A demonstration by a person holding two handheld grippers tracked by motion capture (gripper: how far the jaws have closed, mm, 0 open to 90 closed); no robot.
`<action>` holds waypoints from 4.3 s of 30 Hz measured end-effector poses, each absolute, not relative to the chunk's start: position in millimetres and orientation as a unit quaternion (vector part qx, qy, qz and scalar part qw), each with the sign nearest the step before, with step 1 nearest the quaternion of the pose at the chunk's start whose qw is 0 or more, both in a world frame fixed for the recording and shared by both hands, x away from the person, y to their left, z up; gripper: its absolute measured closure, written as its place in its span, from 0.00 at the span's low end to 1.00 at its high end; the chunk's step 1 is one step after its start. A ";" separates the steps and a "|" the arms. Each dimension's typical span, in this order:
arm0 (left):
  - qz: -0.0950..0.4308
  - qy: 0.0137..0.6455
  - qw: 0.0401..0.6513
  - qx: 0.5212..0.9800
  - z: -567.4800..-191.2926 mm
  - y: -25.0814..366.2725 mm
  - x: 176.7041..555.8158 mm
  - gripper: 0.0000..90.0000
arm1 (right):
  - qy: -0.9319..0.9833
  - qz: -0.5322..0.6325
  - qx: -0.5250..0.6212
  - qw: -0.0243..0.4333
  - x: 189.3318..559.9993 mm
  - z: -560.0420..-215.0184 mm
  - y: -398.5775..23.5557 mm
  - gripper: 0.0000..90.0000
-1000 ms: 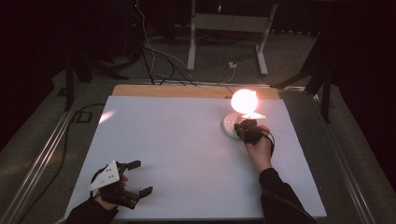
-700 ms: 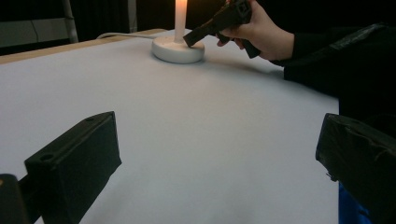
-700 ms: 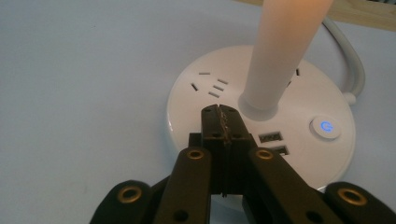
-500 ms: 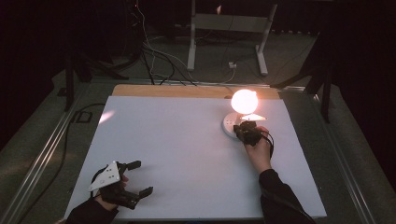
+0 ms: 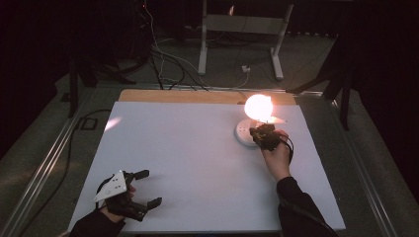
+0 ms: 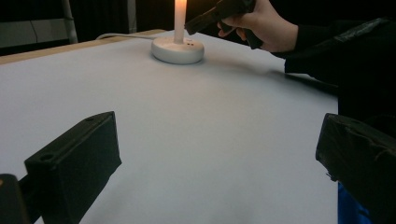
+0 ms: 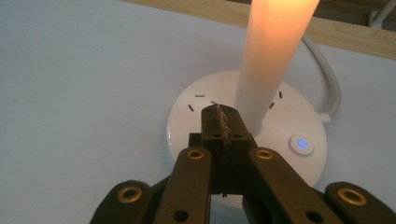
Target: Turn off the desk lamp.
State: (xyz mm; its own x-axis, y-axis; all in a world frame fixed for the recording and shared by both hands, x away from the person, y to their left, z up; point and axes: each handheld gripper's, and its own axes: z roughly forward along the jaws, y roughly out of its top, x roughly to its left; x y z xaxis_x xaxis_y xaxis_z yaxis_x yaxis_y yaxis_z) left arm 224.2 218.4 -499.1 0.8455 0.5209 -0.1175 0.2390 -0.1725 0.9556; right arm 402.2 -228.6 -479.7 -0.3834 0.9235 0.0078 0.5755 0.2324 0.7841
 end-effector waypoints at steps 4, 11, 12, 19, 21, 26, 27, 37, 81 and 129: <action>0.119 0.251 0.591 0.757 -499.2 218.2 224.3 0.01 | 0.749 0.359 0.505 0.235 402.7 -487.9 -229.4 1.00; 0.119 0.252 0.593 0.755 -499.3 218.7 224.5 0.00 | 0.754 0.349 0.507 0.230 404.9 -499.6 -226.2 1.00; 0.119 0.252 0.593 0.755 -499.3 218.6 224.3 0.00 | 0.754 0.349 0.507 0.230 404.9 -499.6 -226.2 1.00; 0.119 0.251 0.594 0.755 -499.1 218.3 223.8 0.01 | 0.758 0.343 0.498 0.244 401.9 -500.6 -223.7 1.00; 0.120 0.251 0.594 0.755 -499.3 218.3 224.1 0.01 | 0.763 0.337 0.494 0.246 401.7 -499.0 -222.3 1.00; 0.119 0.253 0.593 0.755 -499.5 218.3 224.7 0.00 | 0.749 0.371 0.495 0.237 400.0 -479.6 -226.8 1.00; 0.119 0.253 0.592 0.756 -499.6 218.1 224.7 0.01 | 0.749 0.372 0.494 0.238 400.0 -476.1 -226.5 1.00; 0.120 0.251 0.592 0.757 -499.4 218.0 224.3 0.01 | 0.748 0.376 0.490 0.245 398.3 -465.6 -226.7 1.00; 0.123 0.251 0.594 0.754 -498.9 218.5 223.8 0.01 | 0.759 0.394 0.469 0.221 391.3 -478.4 -225.5 0.86; 0.123 0.248 0.598 0.752 -497.4 219.3 222.6 0.01 | 0.809 0.424 0.377 0.152 281.8 -492.3 -291.7 0.00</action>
